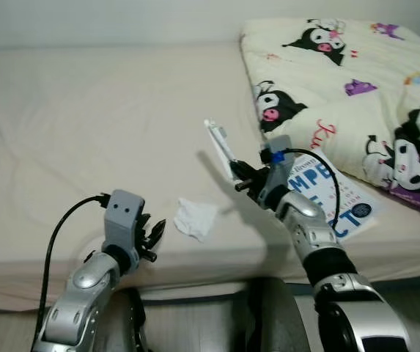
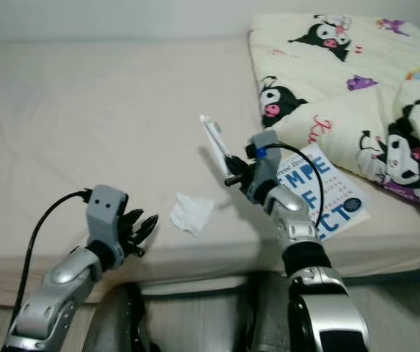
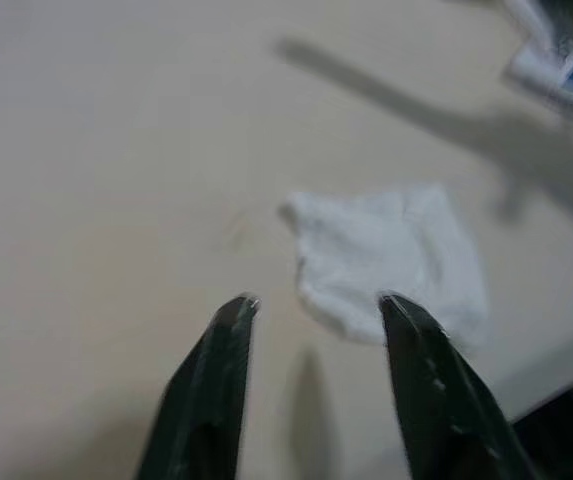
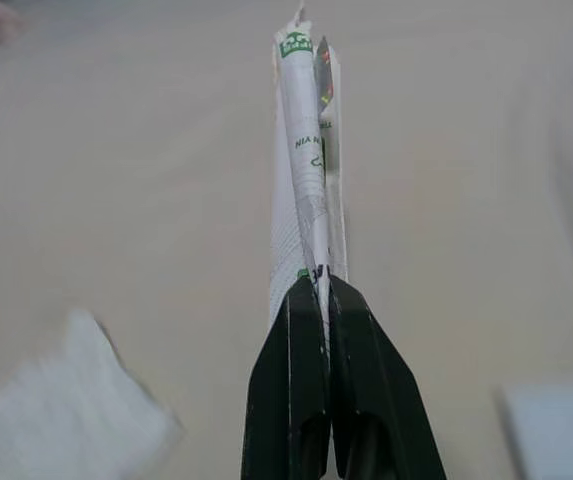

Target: Clean up the room

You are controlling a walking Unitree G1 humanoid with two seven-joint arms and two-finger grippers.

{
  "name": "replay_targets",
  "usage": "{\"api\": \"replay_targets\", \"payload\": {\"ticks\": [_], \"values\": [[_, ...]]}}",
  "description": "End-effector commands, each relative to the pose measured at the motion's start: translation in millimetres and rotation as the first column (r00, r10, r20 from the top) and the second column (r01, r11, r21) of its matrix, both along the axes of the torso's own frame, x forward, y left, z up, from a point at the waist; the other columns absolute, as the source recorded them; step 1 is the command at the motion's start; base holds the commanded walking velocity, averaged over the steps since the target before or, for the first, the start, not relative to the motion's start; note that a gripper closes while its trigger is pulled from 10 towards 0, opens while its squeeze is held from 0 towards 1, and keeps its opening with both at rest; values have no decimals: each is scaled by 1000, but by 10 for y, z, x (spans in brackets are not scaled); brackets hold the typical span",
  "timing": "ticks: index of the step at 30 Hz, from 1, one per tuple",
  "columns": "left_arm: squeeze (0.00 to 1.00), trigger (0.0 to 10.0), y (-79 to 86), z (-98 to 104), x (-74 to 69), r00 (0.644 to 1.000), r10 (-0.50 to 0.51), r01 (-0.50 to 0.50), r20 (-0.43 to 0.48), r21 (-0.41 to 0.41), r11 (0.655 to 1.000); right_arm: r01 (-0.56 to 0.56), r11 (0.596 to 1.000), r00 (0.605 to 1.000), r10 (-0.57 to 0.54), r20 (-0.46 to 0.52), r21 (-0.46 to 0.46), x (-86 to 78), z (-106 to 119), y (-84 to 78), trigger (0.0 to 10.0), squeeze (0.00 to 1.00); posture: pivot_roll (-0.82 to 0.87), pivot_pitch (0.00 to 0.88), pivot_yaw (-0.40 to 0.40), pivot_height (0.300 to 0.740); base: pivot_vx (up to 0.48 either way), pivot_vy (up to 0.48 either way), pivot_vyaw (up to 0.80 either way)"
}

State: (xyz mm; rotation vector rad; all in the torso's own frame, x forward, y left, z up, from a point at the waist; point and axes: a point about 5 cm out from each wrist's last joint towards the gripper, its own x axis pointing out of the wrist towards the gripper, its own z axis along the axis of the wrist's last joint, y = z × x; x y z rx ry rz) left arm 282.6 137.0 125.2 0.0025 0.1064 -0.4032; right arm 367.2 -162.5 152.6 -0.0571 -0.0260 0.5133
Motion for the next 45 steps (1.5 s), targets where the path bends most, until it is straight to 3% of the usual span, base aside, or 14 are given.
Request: {"api": "replay_targets", "payload": {"ticks": [1, 8, 11, 14, 22, 26, 31, 36, 38, 39, 40, 43, 44, 45], "values": [[1000, 10000, -68, -115, -18, 999, -22, 20, -43, -43, 999, 14, 1000, 1000, -14, -6, -27, -78, -48, -86, 0, 0, 30, 175, 12, 543, 0, 0, 0], [1000, 10000, -182, -126, 82, 1000, -25, 23, -18, -101, 995, 9, 995, 999, -14, -52, -97, -322, -250, -206, 0, 0, 16, 172, 19, 543, 0, 0, 0], [1000, 10000, -204, -136, 123, 1000, -18, 16, -20, -104, 994, 8, 995, 998, -15, -68, -98, -392, -304, -204, 0, 0, 11, 172, 21, 543, 0, 0, 0], [1000, 10000, -249, -197, 317, 998, 39, -45, -53, -120, 992, 23, 997, 994, -31, -108, -69, -575, -442, -137, 0, 0, 2, 191, 32, 543, 0, 0, 0], [1000, 10000, -226, -267, 494, 990, 79, -100, -117, -185, 978, 34, 998, 990, -41, -132, -53, -684, -478, -74, 0, 0, -10, 211, 37, 543, 0, 0, 0], [1000, 10000, -276, -319, 569, 985, 36, -83, -167, -282, 956, 39, 998, 988, -46, -149, -51, -745, -459, -52, 0, 0, -15, 221, 40, 543, 0, 0, 0], [1000, 10000, -382, -293, 574, 989, -39, -11, -141, -342, 940, 46, 997, 986, -54, -156, -56, -778, -449, -65, 0, 0, -18, 228, 45, 543, 0, 0, 0], [1000, 10000, -472, -301, 541, 988, -102, 60, -115, -324, 944, 51, 997, 985, -60, -160, -58, -789, -449, -74, 0, 0, -18, 229, 45, 543, 0, 0, 0], [937, 10000, -532, -327, 510, 987, -135, 107, -89, -264, 959, 53, 997, 985, -62, -161, -59, -793, -448, -75, 0, 0, -19, 231, 46, 543, 0, 0, 0], [808, 10000, -573, -346, 487, 985, -158, 139, -72, -220, 966, 54, 997, 985, -63, -162, -60, -795, -446, -75, 0, 0, -19, 231, 46, 543, 0, 0, 0], [443, 10000, -626, -387, 457, 982, -182, 171, -56, -158, 973, 55, 997, 984, -64, -164, -61, -799, -443, -74, 0, 0, -20, 232, 45, 543, 0, 0, 0], [443, 10000, -657, -413, 439, 980, -195, 188, -47, -121, 975, 55, 997, 984, -65, -165, -62, -801, -441, -74, 0, 0, -20, 233, 45, 543, 0, 0, 0], [149, 10000, -681, -476, 425, 980, -193, 191, -48, -42, 981, 56, 996, 984, -66, -167, -64, -802, -434, -73, 0, 0, -22, 234, 46, 543, 0, 0, 0], [149, 10000, -681, -476, 425, 980, -193, 191, -48, -42, 981, 56, 996, 984, -66, -167, -64, -802, -434, -73, 0, 0, -22, 234, 46, 543, 0, 0, 0]]}}
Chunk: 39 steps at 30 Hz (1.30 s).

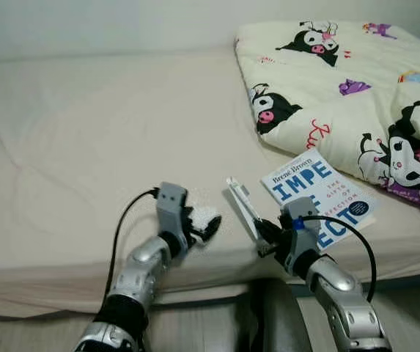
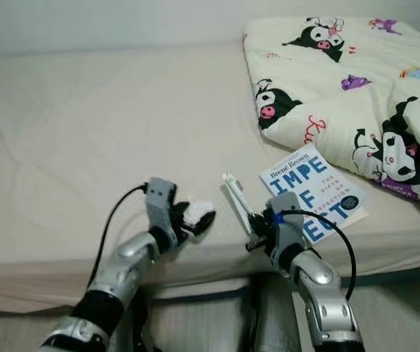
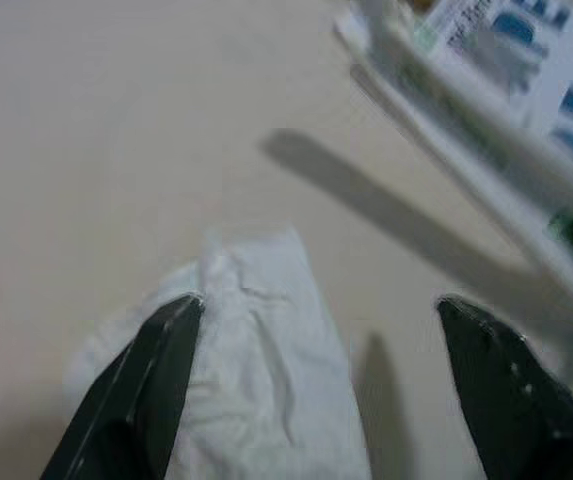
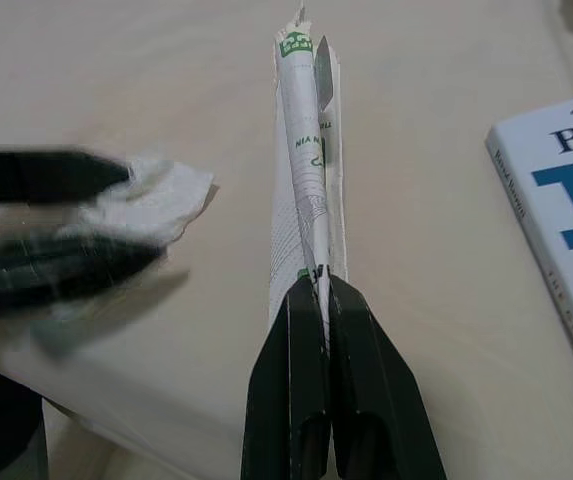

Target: Clean up the room

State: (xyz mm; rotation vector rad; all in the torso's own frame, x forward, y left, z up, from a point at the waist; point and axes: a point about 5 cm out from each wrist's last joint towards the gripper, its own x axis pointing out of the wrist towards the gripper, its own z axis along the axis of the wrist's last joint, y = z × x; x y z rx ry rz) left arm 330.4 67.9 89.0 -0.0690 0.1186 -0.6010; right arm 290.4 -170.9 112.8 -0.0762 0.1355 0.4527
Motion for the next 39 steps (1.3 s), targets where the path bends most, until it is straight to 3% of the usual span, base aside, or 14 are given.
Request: {"api": "replay_targets", "payload": {"ticks": [1, 3, 6, 8, 15, 21, 22, 23, 24, 28, 34, 36, 38, 39], "values": [[86, 10000, 9, -175, -55, 1000, 25, -24, -6, 119, 993, -1, 1000, 1000, 1, -22, -2, -32, -28, 10, 0, 0, -25, 234, 48, 543, 0, 0, 0], [12, 10000, 27, -219, -44, 998, 59, -59, 8, 184, 981, 2, 1000, 1000, -2, -23, -3, -32, -18, 8, 0, 0, -27, 235, 49, 543, 0, 0, 0], [0, 10000, 62, -259, -20, 995, 99, -103, 29, 273, 957, 4, 1000, 1000, -4, -22, -5, -33, -4, 5, 0, 0, -29, 235, 51, 543, 0, 0, 0], [0, 10000, 62, -259, -20, 995, 99, -103, 29, 273, 957, 4, 1000, 1000, -4, -22, -5, -33, -4, 5, 0, 0, -29, 235, 51, 543, 0, 0, 0], [0, 10000, 277, -276, 75, 972, 227, -234, 65, 388, 892, 9, 1000, 1000, -9, -24, -5, -36, 1, 7, 0, 0, -25, 234, 54, 543, 0, 0, 0], [0, 10000, 373, -273, 108, 960, 267, -277, 82, 403, 872, 9, 1000, 1000, -9, -24, -4, -32, 4, 13, 0, 0, -23, 232, 54, 543, 0, 0, 0], [0, 7255, 411, -278, 114, 957, 278, -286, 80, 408, 867, 9, 1000, 1000, -9, -24, -3, -29, 4, 16, 0, 0, -20, 230, 53, 543, 0, 0, 0], [0, 7255, 411, -278, 114, 957, 278, -286, 80, 408, 867, 9, 1000, 1000, -9, -24, -3, -29, 4, 16, 0, 0, -20, 230, 53, 543, 0, 0, 0], [0, 0, 443, -287, 116, 957, 283, -286, 69, 405, 868, 9, 1000, 1000, -9, -24, -2, -25, 3, 21, 0, 0, -17, 229, 52, 543, 0, 0, 0], [0, 0, 477, -305, 115, 957, 287, -282, 48, 399, 873, 7, 1000, 1000, -7, -25, 0, -19, 3, 30, 0, 0, -16, 228, 52, 543, 0, 0, 0], [0, 0, 436, -271, 103, 970, 242, -237, 14, 265, 935, 9, 1000, 1000, -9, -26, 13, 6, -13, 65, 0, 0, 0, 211, 47, 543, 0, 0, 0], [0, 0, 436, -271, 103, 970, 242, -237, 14, 265, 935, 9, 1000, 1000, -9, -26, 13, 6, -13, 65, 0, 0, 0, 211, 47, 543, 0, 0, 0], [0, 0, 402, -199, 98, 979, 204, -206, 30, 161, 965, 10, 1000, 1000, -10, -29, 27, 8, -41, 106, 0, 0, 4, 188, 39, 543, 0, 0, 0], [0, 0, 402, -199, 98, 979, 204, -206, 30, 161, 965, 10, 1000, 1000, -10, -29, 27, 8, -41, 106, 0, 0, 4, 188, 39, 543, 0, 0, 0]]}}
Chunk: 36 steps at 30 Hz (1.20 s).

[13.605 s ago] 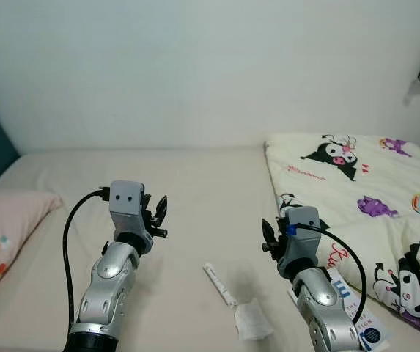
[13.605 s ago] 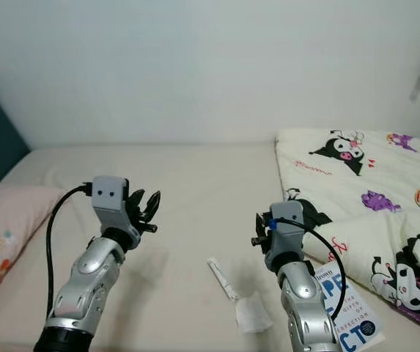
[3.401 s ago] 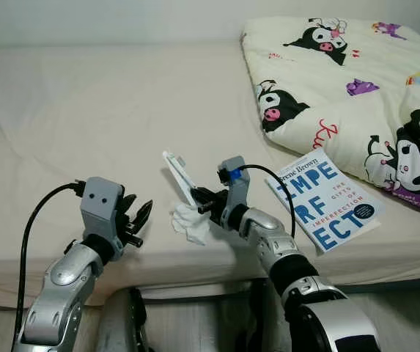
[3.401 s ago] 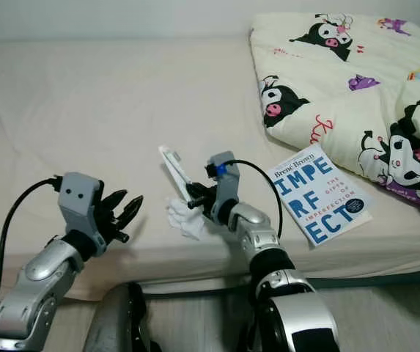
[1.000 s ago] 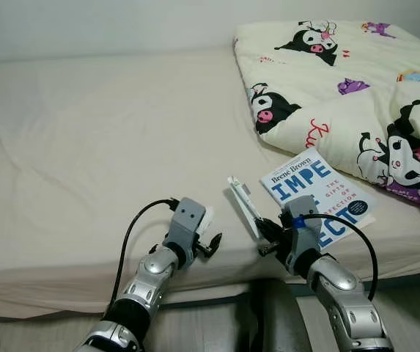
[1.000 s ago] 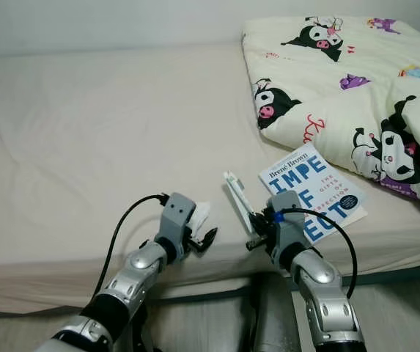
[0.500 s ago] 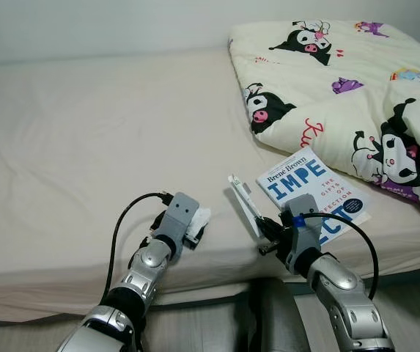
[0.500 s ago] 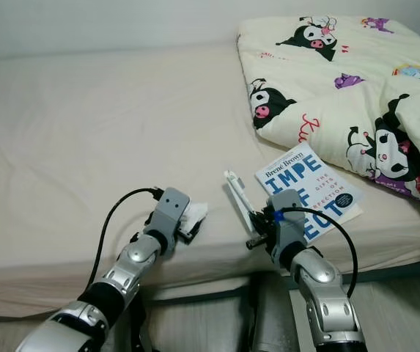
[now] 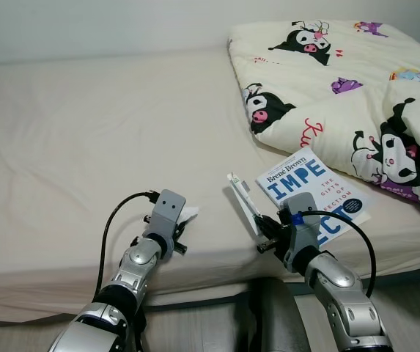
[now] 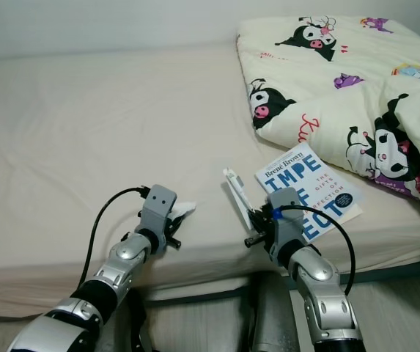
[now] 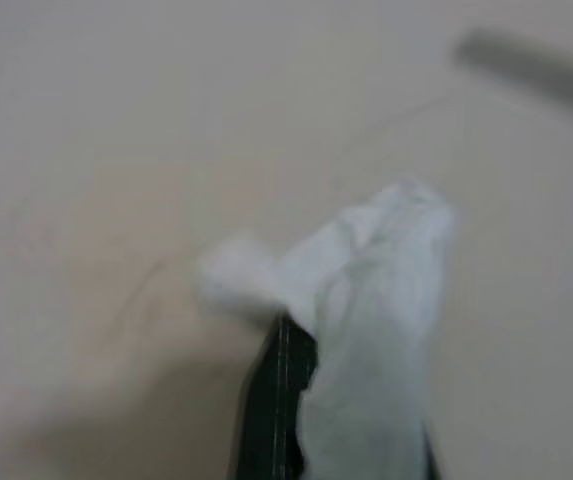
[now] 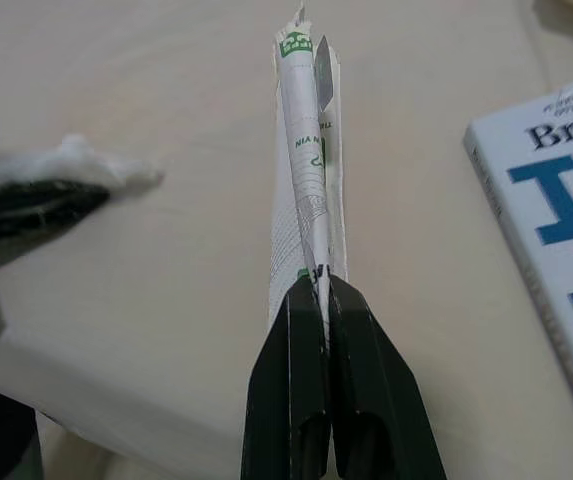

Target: Clean up the room

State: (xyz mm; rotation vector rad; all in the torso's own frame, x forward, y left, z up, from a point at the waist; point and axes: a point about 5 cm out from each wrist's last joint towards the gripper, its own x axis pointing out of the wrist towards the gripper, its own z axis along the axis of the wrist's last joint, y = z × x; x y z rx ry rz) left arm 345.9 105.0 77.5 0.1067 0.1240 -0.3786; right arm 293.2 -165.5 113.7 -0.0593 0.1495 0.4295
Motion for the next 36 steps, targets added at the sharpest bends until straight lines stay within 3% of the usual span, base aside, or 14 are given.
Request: {"api": "replay_targets", "payload": {"ticks": [1, 6, 9, 15, 16, 17, 18, 22, 26, 27, 32, 36], "values": [[0, 0, 43, -50, -60, 1000, -11, 11, -7, -59, 998, -13, 1000, 1000, 14, -13, 25, -18, -62, 74, 0, 0, 6, 179, 36, 543, 0, 0, 0], [0, 0, 147, 30, -61, 999, 11, -7, 37, -117, 993, -11, 999, 1000, 12, -15, 37, -5, -93, 120, 0, 0, 18, 121, 21, 543, 0, 0, 0], [0, 0, 350, 145, -86, 991, 101, -82, 91, -197, 977, -11, 999, 1000, 12, -14, 47, -8, -122, 184, 0, 0, 20, 76, 13, 543, 0, 0, 0], [0, 0, 561, 228, -197, 958, 252, -217, 140, -225, 950, 28, 997, 999, -29, 17, 72, -22, -111, 266, 0, 0, 16, 30, 12, 543, 0, 0, 0], [0, 9804, 578, 247, -231, 949, 278, -242, 148, -220, 945, 53, 996, 997, -57, 43, 69, -24, -92, 276, 5725, 0, 16, 23, 12, 543, 0, 0, 0], [0, 9804, 588, 261, -255, 944, 293, -257, 154, -218, 941, 72, 995, 995, -76, 60, 67, -25, -79, 282, 5725, 0, 16, 21, 12, 543, 0, 0, 0], [0, 10000, 581, 262, -272, 944, 298, -264, 141, -219, 939, 88, 993, 994, -93, 62, 82, -24, -74, 285, 10000, 0, 16, 14, 13, 543, 0, 0, 0], [0, 10000, 526, 297, -329, 946, 305, -275, 107, -230, 934, 110, 986, 988, -122, 95, 122, -33, -39, 298, 10000, 0, 15, 9, 12, 543, 0, 0, 0], [0, 10000, 495, 318, -342, 948, 300, -269, 109, -234, 934, 105, 990, 989, -114, 95, 98, -52, -62, 309, 10000, 0, 18, 1, 6, 543, 0, 0, 0], [0, 10000, 452, 315, -368, 967, 244, -219, 76, -249, 943, 102, 990, 989, -112, 94, 102, -66, -73, 319, 10000, 0, 18, 0, 6, 543, 0, 0, 0], [0, 10000, 413, 350, -442, 975, 183, -161, 129, -166, 973, 117, 989, 988, -125, 90, 90, -104, -122, 350, 10000, 0, 19, 0, 8, 558, 0, 0, 0], [0, 10000, 423, 333, -469, 970, 225, -201, 93, -220, 955, 149, 985, 984, -156, 81, 84, -110, -154, 352, 10000, 0, 18, 0, 14, 573, 0, 0, 0]]}}
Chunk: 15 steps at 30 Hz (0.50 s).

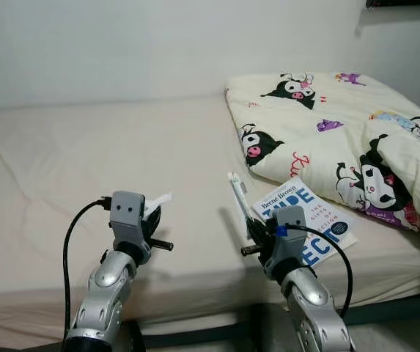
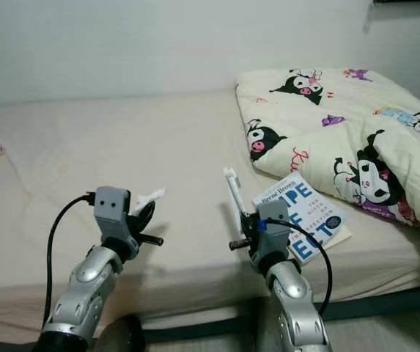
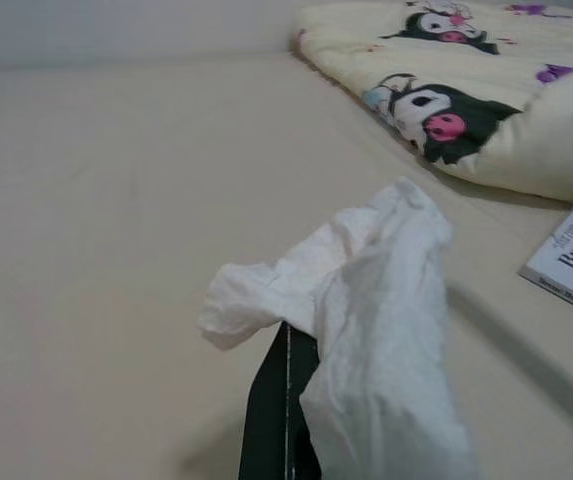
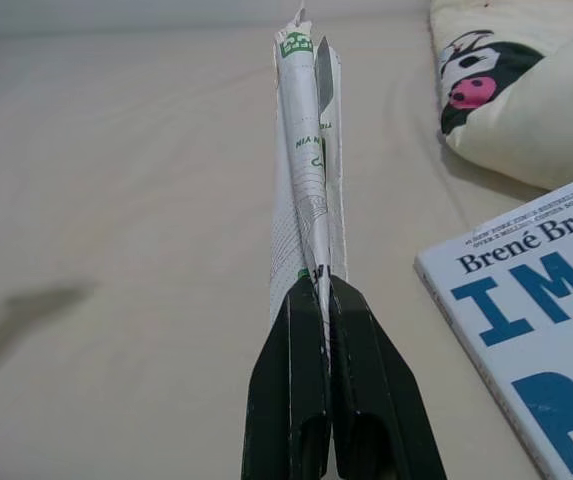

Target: Clean up the room

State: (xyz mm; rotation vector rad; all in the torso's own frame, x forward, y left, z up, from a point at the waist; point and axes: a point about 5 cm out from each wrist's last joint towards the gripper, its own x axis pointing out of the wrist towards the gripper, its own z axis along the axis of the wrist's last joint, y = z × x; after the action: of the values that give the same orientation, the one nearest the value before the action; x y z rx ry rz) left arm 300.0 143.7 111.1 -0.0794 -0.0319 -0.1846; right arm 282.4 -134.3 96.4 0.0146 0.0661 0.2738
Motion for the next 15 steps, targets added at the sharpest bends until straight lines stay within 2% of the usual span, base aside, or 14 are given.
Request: {"api": "replay_targets", "payload": {"ticks": [1, 8, 10, 15], "values": [[0, 10000, 33, -2, -13, 1000, 23, -24, -20, -28, 999, -1, 1000, 1000, 1, 16, -2, 0, 16, 42, 10000, 0, 19, 0, 13, 578, 0, 0, 0], [0, 10000, 38, 39, -20, 998, 56, -56, -14, -36, 998, 1, 1000, 1000, -1, 19, -2, 1, 9, 54, 10000, 0, 23, 0, 12, 593, 0, 0, 0], [0, 10000, 41, 104, -18, 996, 91, -91, 0, -35, 995, 1, 1000, 1000, -1, 20, -2, 0, 1, 67, 10000, 0, 30, 0, 11, 603, 0, 0, 0], [0, 10000, 81, 144, -39, 996, 90, -91, -10, -48, 995, 1, 1000, 1000, -1, 20, 0, 7, 0, 83, 10000, 0, 34, 0, 12, 623, 0, 0, 0]]}}
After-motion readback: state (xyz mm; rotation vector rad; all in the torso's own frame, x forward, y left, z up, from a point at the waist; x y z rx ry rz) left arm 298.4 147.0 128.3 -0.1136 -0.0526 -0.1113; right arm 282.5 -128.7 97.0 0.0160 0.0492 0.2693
